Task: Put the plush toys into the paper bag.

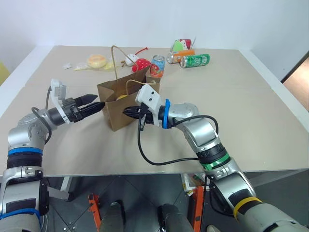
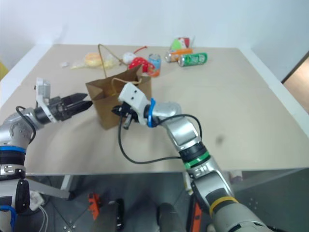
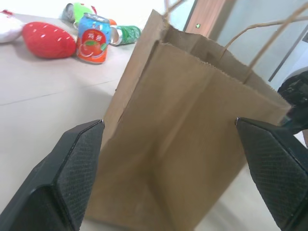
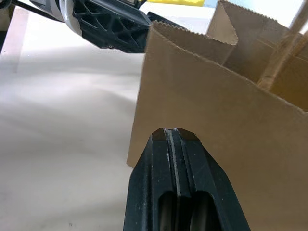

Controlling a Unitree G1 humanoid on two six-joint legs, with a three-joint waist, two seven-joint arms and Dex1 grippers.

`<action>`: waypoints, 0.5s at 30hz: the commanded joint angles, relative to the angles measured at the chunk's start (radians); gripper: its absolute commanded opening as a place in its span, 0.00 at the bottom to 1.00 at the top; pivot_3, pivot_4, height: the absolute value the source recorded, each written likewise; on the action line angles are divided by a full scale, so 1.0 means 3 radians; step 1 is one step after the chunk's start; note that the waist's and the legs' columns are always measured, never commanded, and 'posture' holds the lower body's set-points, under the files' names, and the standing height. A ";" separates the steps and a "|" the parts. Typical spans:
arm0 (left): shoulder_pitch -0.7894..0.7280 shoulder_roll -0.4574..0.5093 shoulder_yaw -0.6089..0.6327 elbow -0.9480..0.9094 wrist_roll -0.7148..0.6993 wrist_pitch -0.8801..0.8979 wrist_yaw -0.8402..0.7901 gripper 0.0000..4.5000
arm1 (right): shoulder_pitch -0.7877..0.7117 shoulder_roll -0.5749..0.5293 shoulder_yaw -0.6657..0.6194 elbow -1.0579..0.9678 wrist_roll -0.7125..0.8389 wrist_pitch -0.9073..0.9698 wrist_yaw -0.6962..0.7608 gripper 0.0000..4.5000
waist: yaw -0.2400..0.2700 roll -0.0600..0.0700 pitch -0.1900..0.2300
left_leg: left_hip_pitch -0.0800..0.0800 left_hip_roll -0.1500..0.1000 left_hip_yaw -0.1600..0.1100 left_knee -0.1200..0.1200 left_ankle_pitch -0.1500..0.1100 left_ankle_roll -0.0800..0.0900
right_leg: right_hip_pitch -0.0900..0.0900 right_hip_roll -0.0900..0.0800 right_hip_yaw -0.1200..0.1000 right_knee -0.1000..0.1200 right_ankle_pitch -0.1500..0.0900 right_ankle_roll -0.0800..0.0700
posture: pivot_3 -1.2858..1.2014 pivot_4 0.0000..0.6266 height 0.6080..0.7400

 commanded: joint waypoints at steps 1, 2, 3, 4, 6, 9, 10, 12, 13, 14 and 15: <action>-0.0114 0.0055 0.0094 -0.0025 -0.0049 0.0030 -0.0055 1.00 | -0.0114 0.0016 -0.0024 -0.0013 0.0004 -0.0075 -0.0001 0.03 | 0.0004 0.0000 0.0000 | 0.0000 0.0000 0.0000 0.0000 0.0000 0.0000 | 0.0000 0.0000 0.0000 0.0000 0.0000 0.0000 | 0.52 0.24 1.00; -0.0112 0.0032 0.0088 -0.0051 -0.0051 0.0041 -0.0050 1.00 | -0.0121 0.0018 -0.0023 0.0002 -0.0004 -0.0087 -0.0005 0.03 | 0.0005 0.0000 0.0000 | 0.0000 0.0000 0.0000 0.0000 0.0000 0.0000 | 0.0000 0.0000 -0.0001 0.0000 0.0000 -0.0001 | 0.52 0.24 1.00; -0.0100 0.0009 0.0076 -0.0086 -0.0053 0.0050 -0.0053 1.00 | -0.0123 0.0022 -0.0021 0.0013 -0.0013 -0.0099 -0.0012 0.03 | 0.0004 0.0000 0.0000 | 0.0000 0.0000 0.0000 0.0000 0.0000 0.0000 | 0.0000 -0.0001 -0.0001 0.0000 0.0000 -0.0001 | 0.52 0.24 1.00; -0.0089 -0.0014 0.0057 -0.0121 -0.0051 0.0058 -0.0061 1.00 | -0.0128 0.0029 -0.0021 0.0029 -0.0022 -0.0111 -0.0022 0.03 | 0.0004 0.0000 0.0000 | 0.0000 0.0000 0.0000 0.0000 0.0000 0.0000 | 0.0001 -0.0001 -0.0001 0.0000 0.0000 0.0000 | 0.52 0.24 1.00; -0.0071 -0.0047 0.0022 -0.0171 -0.0047 0.0075 -0.0078 1.00 | -0.0150 0.0055 -0.0029 0.0077 -0.0044 -0.0152 -0.0064 0.03 | 0.0003 0.0000 0.0000 | 0.0000 0.0000 0.0000 0.0000 0.0000 0.0000 | 0.0001 -0.0001 -0.0001 0.0000 0.0000 -0.0001 | 0.52 0.24 1.00; -0.0046 -0.0056 0.0006 -0.0212 -0.0043 0.0105 -0.0108 1.00 | -0.0206 0.0111 -0.0059 0.0196 -0.0101 -0.0226 -0.0190 0.03 | 0.0002 0.0000 0.0000 | -0.0001 0.0000 0.0000 0.0000 0.0000 0.0000 | -0.0001 0.0000 -0.0001 0.0000 0.0000 -0.0001 | 0.52 0.24 1.00; -0.0043 -0.0053 0.0007 -0.0215 -0.0043 0.0113 -0.0116 1.00 | -0.0225 0.0130 -0.0071 0.0237 -0.0124 -0.0253 -0.0236 0.03 | 0.0001 0.0000 0.0000 | -0.0001 0.0000 0.0000 0.0000 0.0000 0.0000 | -0.0001 0.0001 -0.0001 0.0000 0.0001 -0.0001 | 0.52 0.24 1.00; -0.0039 -0.0046 0.0013 -0.0219 -0.0045 0.0126 -0.0125 1.00 | -0.0275 0.0172 -0.0103 0.0354 -0.0173 -0.0294 -0.0357 0.03 | -0.0003 0.0000 0.0000 | -0.0001 0.0000 0.0000 0.0000 0.0000 0.0000 | -0.0002 0.0001 0.0000 0.0000 0.0001 -0.0001 | 0.52 0.24 1.00; -0.0040 -0.0039 0.0019 -0.0220 -0.0048 0.0139 -0.0135 1.00 | -0.0292 0.0184 -0.0107 0.0399 -0.0196 -0.0330 -0.0402 0.03 | -0.0002 0.0000 0.0000 | -0.0001 0.0000 0.0000 0.0000 0.0000 0.0000 | -0.0002 0.0001 0.0000 0.0001 0.0001 -0.0001 | 0.52 0.24 1.00; -0.0043 -0.0032 0.0026 -0.0217 -0.0047 0.0148 -0.0142 1.00 | -0.0309 0.0200 -0.0117 0.0442 -0.0210 -0.0350 -0.0447 0.03 | -0.0002 0.0000 0.0000 | -0.0001 0.0000 0.0000 0.0000 0.0000 0.0000 | -0.0002 0.0001 0.0000 0.0001 0.0001 -0.0001 | 0.52 0.24 1.00; -0.0048 -0.0025 0.0032 -0.0206 -0.0045 0.0152 -0.0151 1.00 | -0.0325 0.0214 -0.0127 0.0479 -0.0215 -0.0356 -0.0483 0.03 | -0.0002 0.0000 0.0000 | -0.0001 0.0000 0.0000 -0.0001 0.0000 0.0000 | -0.0002 0.0001 -0.0001 0.0001 0.0001 -0.0001 | 0.52 0.24 1.00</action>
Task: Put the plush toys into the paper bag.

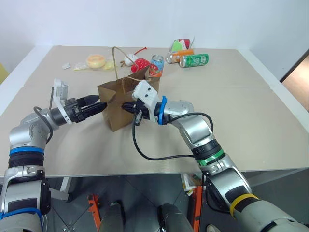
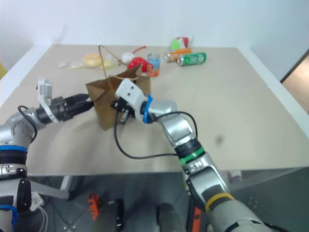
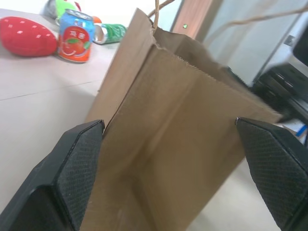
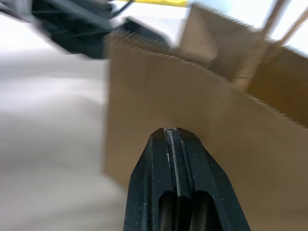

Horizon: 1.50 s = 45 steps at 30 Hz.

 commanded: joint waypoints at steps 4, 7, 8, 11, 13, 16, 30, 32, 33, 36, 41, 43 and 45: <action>-0.0028 0.0085 0.0072 -0.0075 -0.0039 0.0037 -0.0076 1.00 | -0.0158 0.0087 -0.0107 0.0130 -0.0052 -0.0150 -0.0187 0.03 | 0.0000 0.0000 0.0000 | -0.0001 0.0000 0.0000 0.0000 0.0000 0.0000 | 0.0000 -0.0001 0.0000 0.0000 0.0000 0.0000 | 0.52 0.24 1.00; -0.0001 0.0097 0.0084 -0.0105 -0.0052 0.0056 -0.0084 1.00 | -0.0184 0.0098 -0.0110 0.0180 -0.0057 -0.0183 -0.0207 0.03 | 0.0000 0.0000 0.0000 | -0.0001 0.0000 0.0000 0.0000 0.0000 0.0000 | 0.0000 0.0000 0.0000 0.0000 0.0000 0.0000 | 0.52 0.24 1.00; 0.0009 0.0100 0.0090 -0.0116 -0.0055 0.0063 -0.0085 1.00 | -0.0193 0.0100 -0.0110 0.0195 -0.0057 -0.0195 -0.0212 0.03 | 0.0000 0.0000 0.0000 | -0.0001 0.0000 0.0000 0.0000 0.0000 0.0000 | 0.0000 0.0000 0.0000 0.0000 0.0000 0.0000 | 0.52 0.24 1.00; 0.0028 0.0099 0.0111 -0.0140 -0.0061 0.0072 -0.0071 1.00 | -0.0222 0.0110 -0.0120 0.0240 -0.0055 -0.0219 -0.0229 0.03 | 0.0000 0.0000 0.0000 | -0.0001 0.0000 0.0000 0.0000 0.0000 0.0000 | 0.0000 0.0000 0.0000 0.0000 0.0000 0.0000 | 0.52 0.24 1.00; 0.0034 0.0096 0.0118 -0.0156 -0.0063 0.0079 -0.0067 1.00 | -0.0236 0.0114 -0.0127 0.0265 -0.0054 -0.0233 -0.0237 0.03 | -0.0001 0.0000 0.0000 | -0.0001 0.0000 0.0000 0.0000 0.0000 0.0000 | 0.0000 0.0000 0.0000 0.0000 0.0000 0.0000 | 0.52 0.24 1.00; 0.0031 0.0084 0.0118 -0.0163 -0.0058 0.0073 -0.0058 1.00 | -0.0248 0.0118 -0.0135 0.0292 -0.0052 -0.0248 -0.0249 0.03 | 0.0000 0.0000 0.0000 | -0.0001 0.0000 0.0000 0.0000 0.0000 0.0000 | 0.0000 0.0000 0.0000 0.0000 0.0000 0.0000 | 0.52 0.24 1.00; 0.0001 -0.0309 -0.0205 -0.0128 0.0405 -0.0625 0.0215 1.00 | -0.0248 0.0107 -0.0158 0.0267 -0.0048 -0.0231 -0.0308 0.03 | 0.0003 0.0000 0.0000 | -0.0001 -0.0001 0.0000 0.0000 0.0000 0.0001 | 0.0001 -0.0001 0.0001 0.0000 0.0004 -0.0007 | 0.52 0.24 1.00; 0.0020 -0.0341 -0.0227 -0.0151 0.0419 -0.0640 0.0221 1.00 | -0.0244 0.0103 -0.0159 0.0250 -0.0048 -0.0221 -0.0311 0.03 | 0.0003 0.0000 0.0000 | -0.0001 0.0000 0.0000 0.0000 0.0001 0.0001 | 0.0000 0.0000 0.0001 0.0000 0.0004 -0.0006 | 0.52 0.24 1.00; 0.0028 -0.0356 -0.0250 -0.0134 0.0468 -0.0705 0.0249 1.00 | -0.0245 0.0102 -0.0160 0.0247 -0.0047 -0.0221 -0.0311 0.03 | 0.0003 0.0000 0.0000 | -0.0001 0.0000 0.0000 0.0000 0.0001 0.0001 | 0.0000 0.0000 0.0001 0.0000 0.0004 -0.0006 | 0.52 0.24 1.00; 0.0064 -0.0403 -0.0315 -0.0123 0.0604 -0.0863 0.0332 1.00 | -0.0243 0.0105 -0.0157 0.0231 -0.0044 -0.0211 -0.0313 0.03 | 0.0003 0.0000 0.0000 | -0.0001 -0.0001 0.0000 0.0000 0.0001 0.0001 | 0.0000 0.0000 0.0001 0.0000 0.0004 -0.0006 | 0.52 0.24 1.00; 0.0076 -0.0428 -0.0294 -0.0111 0.0629 -0.0957 0.0366 0.60 | -0.0237 0.0106 -0.0152 0.0220 -0.0044 -0.0208 -0.0312 0.00 | 0.0002 0.0000 0.0000 | -0.0001 -0.0001 0.0000 0.0000 0.0001 0.0001 | 0.0000 0.0000 0.0001 0.0000 0.0004 -0.0006 | 0.52 0.24 1.00; 0.0074 -0.0416 -0.0279 -0.0115 0.0609 -0.0949 0.0354 0.40 | -0.0231 0.0101 -0.0150 0.0216 -0.0045 -0.0209 -0.0309 0.00 | 0.0003 0.0000 0.0000 | -0.0001 -0.0001 0.0000 0.0000 0.0001 0.0001 | 0.0000 0.0000 0.0001 0.0000 0.0004 -0.0006 | 0.52 0.24 1.00; 0.0061 -0.0401 -0.0258 -0.0099 0.0601 -0.0950 0.0360 0.18 | -0.0224 0.0093 -0.0146 0.0213 -0.0046 -0.0212 -0.0302 0.00 | 0.0002 0.0000 0.0000 | -0.0001 -0.0001 0.0000 0.0000 0.0001 0.0001 | 0.0000 0.0000 0.0001 0.0000 0.0004 -0.0006 | 0.52 0.24 1.00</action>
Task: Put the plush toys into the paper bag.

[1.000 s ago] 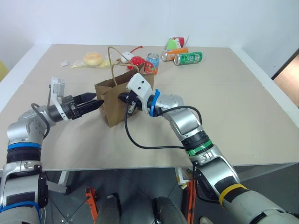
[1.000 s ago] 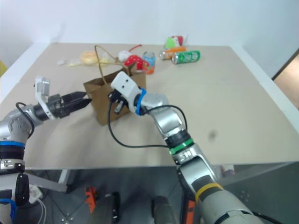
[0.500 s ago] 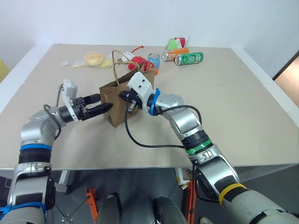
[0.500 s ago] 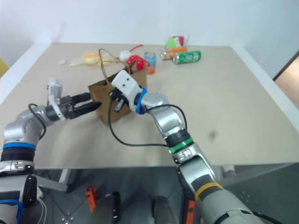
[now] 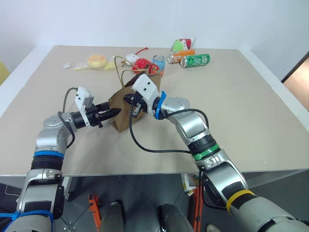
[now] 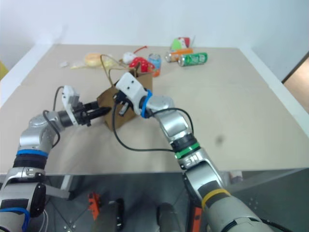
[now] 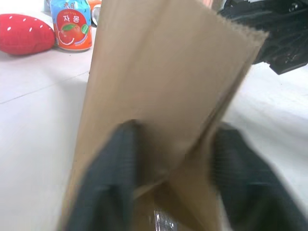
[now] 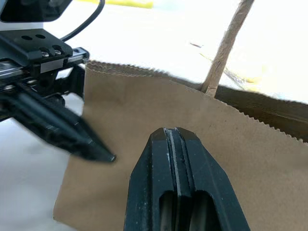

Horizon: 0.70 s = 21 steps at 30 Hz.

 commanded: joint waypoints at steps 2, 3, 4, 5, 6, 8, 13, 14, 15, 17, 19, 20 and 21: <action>-0.0042 0.0043 0.0090 -0.0032 -0.0056 -0.0036 -0.0007 0.01 | -0.0080 -0.0014 -0.0086 -0.0158 0.0006 -0.0021 -0.0003 0.00 | 0.0000 0.0000 0.0000 | 0.0000 0.0000 0.0000 0.0000 0.0000 0.0000 | 0.0000 0.0000 0.0000 0.0000 0.0000 0.0000 | 0.52 0.24 1.00; -0.0045 0.0049 0.0095 -0.0030 -0.0060 -0.0030 -0.0009 0.01 | -0.0075 -0.0023 -0.0083 -0.0169 0.0007 -0.0020 0.0009 0.00 | 0.0000 0.0000 0.0000 | 0.0000 0.0000 0.0000 0.0000 0.0000 0.0000 | 0.0000 0.0000 0.0000 0.0000 0.0000 0.0000 | 0.52 0.24 1.00; -0.0045 0.0055 0.0096 -0.0032 -0.0057 -0.0035 -0.0012 0.01 | -0.0058 -0.0046 -0.0079 -0.0206 0.0023 0.0000 0.0052 0.00 | 0.0000 0.0000 0.0000 | 0.0000 0.0000 0.0000 0.0000 0.0000 0.0000 | 0.0000 0.0000 0.0000 0.0000 0.0000 0.0000 | 0.52 0.24 1.00; -0.0043 0.0065 0.0092 -0.0036 -0.0050 -0.0041 -0.0017 0.01 | -0.0010 -0.0099 -0.0069 -0.0314 0.0085 0.0065 0.0176 0.00 | 0.0000 0.0000 0.0000 | 0.0000 0.0000 0.0000 0.0000 0.0000 0.0000 | 0.0000 0.0000 0.0000 0.0000 0.0000 0.0000 | 0.52 0.24 1.00; -0.0036 0.0077 0.0091 -0.0054 -0.0057 -0.0031 -0.0034 0.01 | 0.0058 -0.0175 -0.0074 -0.0472 0.0187 0.0139 0.0344 0.00 | 0.0002 0.0000 0.0000 | 0.0000 0.0000 0.0000 0.0000 0.0000 0.0000 | 0.0000 0.0000 0.0000 0.0000 0.0000 0.0000 | 0.52 0.24 1.00; -0.0022 0.0103 0.0099 -0.0095 -0.0087 -0.0006 -0.0085 0.01 | 0.0194 -0.0336 -0.0155 -0.0824 0.0441 0.0349 0.0630 0.00 | 0.0008 0.0000 0.0000 | -0.0002 -0.0001 -0.0001 0.0000 0.0000 0.0000 | 0.0001 0.0000 0.0000 0.0000 -0.0001 0.0001 | 0.52 0.24 1.00; -0.0049 0.0228 0.0174 -0.0107 -0.0193 0.0066 -0.0271 0.01 | 0.0592 -0.1061 -0.0687 -0.1844 0.1418 0.1133 0.1329 0.00 | 0.0014 0.0000 0.0000 | -0.0004 -0.0002 -0.0003 0.0000 0.0000 0.0000 | 0.0002 0.0000 0.0001 0.0000 -0.0003 0.0002 | 0.52 0.24 1.00; -0.0061 0.0279 0.0178 -0.0095 -0.0200 0.0032 -0.0363 0.01 | 0.0638 -0.1226 -0.0879 -0.1899 0.1533 0.1222 0.1364 0.00 | 0.0021 0.0000 0.0000 | -0.0006 -0.0002 -0.0004 0.0000 0.0000 0.0000 | 0.0002 0.0000 0.0001 0.0000 -0.0004 0.0002 | 0.52 0.24 1.00; -0.0063 0.0322 0.0176 -0.0101 -0.0215 -0.0017 -0.0478 0.01 | 0.0668 -0.1355 -0.1019 -0.1906 0.1590 0.1287 0.1367 0.00 | 0.0021 0.0000 0.0000 | -0.0006 -0.0002 -0.0004 -0.0001 0.0000 0.0000 | 0.0001 -0.0001 0.0000 -0.0001 -0.0005 0.0001 | 0.52 0.24 1.00; -0.0063 0.0375 0.0149 -0.0153 -0.0231 -0.0072 -0.0650 0.01 | 0.0733 -0.1566 -0.1168 -0.1899 0.1644 0.1342 0.1372 0.00 | 0.0025 0.0000 0.0000 | -0.0006 -0.0002 -0.0003 -0.0001 0.0000 0.0000 | 0.0001 -0.0001 0.0001 -0.0001 -0.0005 0.0001 | 0.52 0.24 1.00; -0.0066 0.0411 0.0091 -0.0234 -0.0241 -0.0117 -0.0832 0.01 | 0.0796 -0.1734 -0.1223 -0.1880 0.1638 0.1347 0.1400 0.00 | 0.0027 0.0000 0.0000 | -0.0005 -0.0002 -0.0003 0.0000 0.0000 -0.0001 | 0.0000 -0.0002 0.0000 -0.0001 -0.0005 0.0001 | 0.52 0.24 1.00; -0.0078 0.0426 0.0058 -0.0260 -0.0243 -0.0128 -0.0916 0.01 | 0.0823 -0.1809 -0.1239 -0.1871 0.1628 0.1344 0.1409 0.00 | 0.0027 0.0000 0.0000 | 0.0000 -0.0001 -0.0002 0.0000 -0.0001 -0.0001 | 0.0001 -0.0002 -0.0002 -0.0002 -0.0015 -0.0015 | 0.52 0.24 1.00; -0.0090 0.0438 0.0031 -0.0282 -0.0246 -0.0129 -0.0998 0.01 | 0.0844 -0.1868 -0.1252 -0.1866 0.1636 0.1344 0.1414 0.00 | 0.0027 0.0000 0.0000 | 0.0000 -0.0001 -0.0002 0.0000 -0.0001 -0.0001 | 0.0001 -0.0002 -0.0001 -0.0002 -0.0015 -0.0014 | 0.52 0.24 1.00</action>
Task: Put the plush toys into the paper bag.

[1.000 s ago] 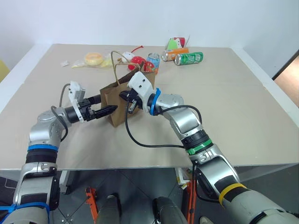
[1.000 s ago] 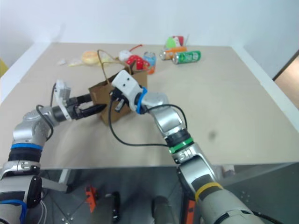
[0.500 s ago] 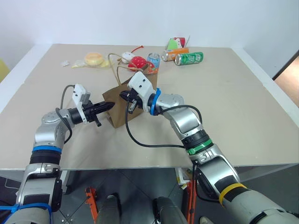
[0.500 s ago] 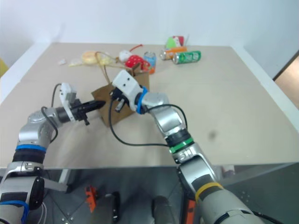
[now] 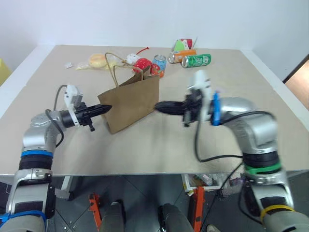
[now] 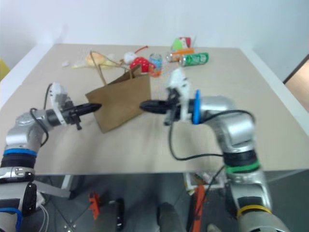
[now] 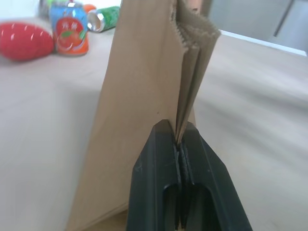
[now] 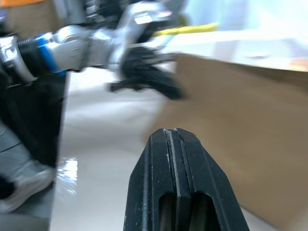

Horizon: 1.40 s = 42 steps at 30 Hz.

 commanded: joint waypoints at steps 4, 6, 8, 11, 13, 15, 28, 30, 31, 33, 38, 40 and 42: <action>-0.0151 0.0141 -0.0198 -0.0268 -0.0099 -0.0074 -0.0722 0.01 | 0.0135 -0.0392 -0.0218 -0.0084 0.0109 0.0040 0.0115 0.00 | -0.0014 0.0001 0.0000 | 0.0003 0.0000 0.0000 0.0000 0.0000 0.0000 | -0.0001 0.0001 0.0002 0.0001 0.0000 0.0001 | 0.52 0.24 1.00; -0.0196 0.0137 -0.0219 -0.0181 -0.0106 -0.0125 -0.0875 0.01 | 0.0170 -0.0465 -0.0256 -0.0089 0.0137 0.0055 0.0144 0.00 | -0.0014 0.0002 0.0001 | 0.0002 0.0000 0.0000 0.0000 0.0000 0.0001 | -0.0001 0.0001 0.0003 0.0001 0.0000 0.0002 | 0.52 0.24 1.00; -0.0243 0.0137 -0.0291 -0.0086 -0.0109 -0.0242 -0.0980 0.01 | 0.0227 -0.0547 -0.0264 -0.0122 0.0192 0.0083 0.0167 0.00 | -0.0014 0.0002 0.0001 | 0.0001 -0.0002 0.0002 0.0001 0.0001 0.0001 | -0.0001 0.0000 0.0006 0.0000 -0.0002 0.0007 | 0.52 0.24 1.00; -0.0386 0.0118 -0.0489 0.0170 -0.0052 -0.0415 -0.1000 0.01 | 0.0357 -0.0624 -0.0265 -0.0229 0.0228 0.0151 0.0155 0.00 | -0.0013 0.0002 0.0001 | 0.0001 -0.0001 0.0002 0.0001 0.0001 0.0001 | -0.0001 0.0001 0.0005 0.0000 -0.0004 0.0007 | 0.52 0.24 1.00; -0.0443 0.0077 -0.0565 0.0301 -0.0028 -0.0500 -0.1000 0.01 | 0.0422 -0.0648 -0.0285 -0.0284 0.0258 0.0176 0.0122 0.00 | -0.0013 0.0002 0.0001 | 0.0001 -0.0002 0.0002 0.0001 0.0001 0.0001 | -0.0001 0.0001 0.0006 0.0000 -0.0005 0.0008 | 0.52 0.24 1.00; -0.0473 0.0045 -0.0696 0.0437 -0.0021 -0.0645 -0.1000 0.12 | 0.0504 -0.0687 -0.0311 -0.0352 0.0290 0.0204 0.0085 0.00 | -0.0012 0.0002 0.0001 | 0.0001 -0.0003 0.0001 0.0002 0.0001 0.0002 | 0.0000 0.0001 0.0007 0.0000 -0.0006 0.0012 | 0.52 0.24 1.00; -0.0690 0.0039 -0.0314 0.0667 -0.0079 -0.0523 -0.0650 0.98 | 0.0889 -0.1053 -0.0428 -0.0288 0.0202 0.0074 0.0036 0.00 | -0.0025 0.0002 0.0001 | 0.0000 -0.0004 0.0000 0.0011 0.0001 0.0002 | 0.0003 0.0000 0.0009 0.0001 -0.0004 0.0017 | 0.52 0.24 1.00; -0.0555 0.0214 -0.0221 0.0265 -0.0223 -0.0049 -0.0587 0.98 | 0.0899 -0.1112 -0.0417 -0.0177 0.0173 0.0018 0.0092 0.00 | -0.0027 0.0002 0.0002 | 0.0000 -0.0003 0.0000 0.0011 0.0001 0.0002 | 0.0003 0.0001 0.0009 0.0001 -0.0004 0.0017 | 0.52 0.24 1.00; -0.0443 0.0319 -0.0197 0.0042 -0.0273 0.0222 -0.0514 0.98 | 0.0901 -0.1136 -0.0389 -0.0110 0.0147 -0.0014 0.0120 0.00 | -0.0028 0.0002 0.0002 | 0.0000 -0.0002 0.0000 0.0011 0.0001 0.0002 | 0.0002 0.0002 0.0009 0.0001 -0.0003 0.0018 | 0.52 0.24 1.00; -0.0200 0.0496 -0.0157 -0.0332 -0.0349 0.0691 -0.0353 0.98 | 0.0923 -0.1177 -0.0311 0.0005 0.0077 -0.0103 0.0174 0.00 | -0.0039 0.0002 0.0002 | 0.0000 -0.0002 0.0000 0.0010 0.0001 0.0002 | 0.0002 0.0002 0.0008 0.0001 -0.0002 0.0022 | 0.52 0.24 1.00; 0.0611 0.0727 0.0442 -0.1226 -0.0621 0.1618 0.0526 0.98 | 0.1005 -0.1199 -0.0154 0.0372 -0.0156 -0.0362 0.0243 0.00 | -0.0036 0.0007 0.0001 | 0.0010 -0.0003 0.0000 0.0007 0.0000 0.0002 | 0.0010 -0.0001 0.0009 0.0002 -0.0010 0.0015 | 0.52 0.24 1.00; 0.0938 0.0759 0.0756 -0.1530 -0.0748 0.1818 0.0709 0.98 | 0.1001 -0.1162 -0.0172 0.0506 -0.0212 -0.0461 0.0207 0.00 | -0.0035 0.0006 0.0002 | 0.0011 -0.0003 0.0000 0.0009 0.0000 0.0002 | 0.0013 -0.0002 0.0009 0.0002 -0.0010 0.0016 | 0.52 0.24 1.00; 0.1172 0.0720 0.0989 -0.1758 -0.0784 0.1827 0.0902 0.98 | 0.0918 -0.1100 -0.0237 0.0633 -0.0218 -0.0523 0.0134 0.00 | -0.0036 0.0005 0.0003 | 0.0010 -0.0003 0.0001 0.0011 0.0000 0.0002 | 0.0011 -0.0004 0.0009 0.0001 -0.0009 0.0015 | 0.52 0.24 1.00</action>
